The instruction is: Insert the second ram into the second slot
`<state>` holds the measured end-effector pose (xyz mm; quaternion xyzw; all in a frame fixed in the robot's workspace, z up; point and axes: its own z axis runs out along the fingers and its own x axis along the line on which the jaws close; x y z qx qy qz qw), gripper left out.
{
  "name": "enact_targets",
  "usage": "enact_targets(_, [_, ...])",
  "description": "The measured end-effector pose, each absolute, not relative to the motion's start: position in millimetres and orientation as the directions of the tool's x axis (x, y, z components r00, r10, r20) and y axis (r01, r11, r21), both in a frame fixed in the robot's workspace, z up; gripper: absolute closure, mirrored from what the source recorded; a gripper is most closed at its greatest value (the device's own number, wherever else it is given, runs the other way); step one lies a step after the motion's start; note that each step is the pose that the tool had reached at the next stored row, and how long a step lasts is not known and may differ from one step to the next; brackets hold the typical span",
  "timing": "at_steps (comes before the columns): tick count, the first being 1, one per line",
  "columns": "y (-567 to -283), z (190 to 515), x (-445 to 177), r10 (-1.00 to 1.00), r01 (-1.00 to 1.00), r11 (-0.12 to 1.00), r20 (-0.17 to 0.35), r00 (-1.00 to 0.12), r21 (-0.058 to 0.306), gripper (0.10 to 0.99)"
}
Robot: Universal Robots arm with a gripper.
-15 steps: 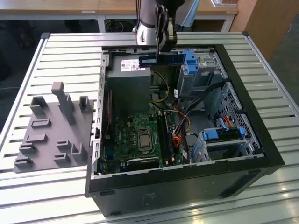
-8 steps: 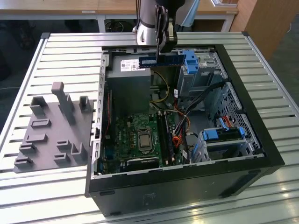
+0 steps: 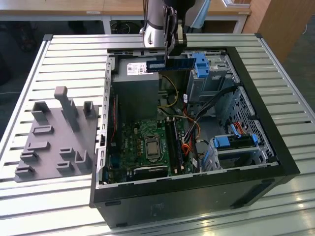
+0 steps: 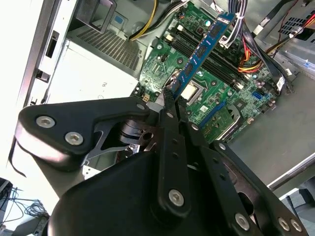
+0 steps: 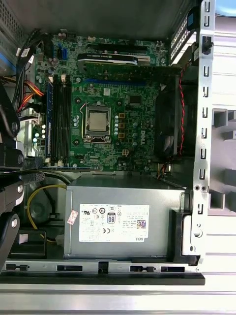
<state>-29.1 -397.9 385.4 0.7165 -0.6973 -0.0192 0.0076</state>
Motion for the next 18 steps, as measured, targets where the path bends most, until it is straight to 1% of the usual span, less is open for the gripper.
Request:
enact_targets(3, [-403.0,385.4,-29.1,-0.999,-0.999,-0.027,-0.017,0.027,0.038,0.949])
enact_targets(10, [-404.2,385.4,-29.1,-0.999,-0.999,-0.027,-0.017,0.027,0.038,0.949])
enact_targets(12, [-413.2,385.4,-29.1,-0.999,-0.999,-0.027,-0.017,0.027,0.038,0.949])
enact_targets(18, [-414.6,385.5,-29.1,-0.999,-0.999,-0.027,-0.017,0.027,0.038,0.949])
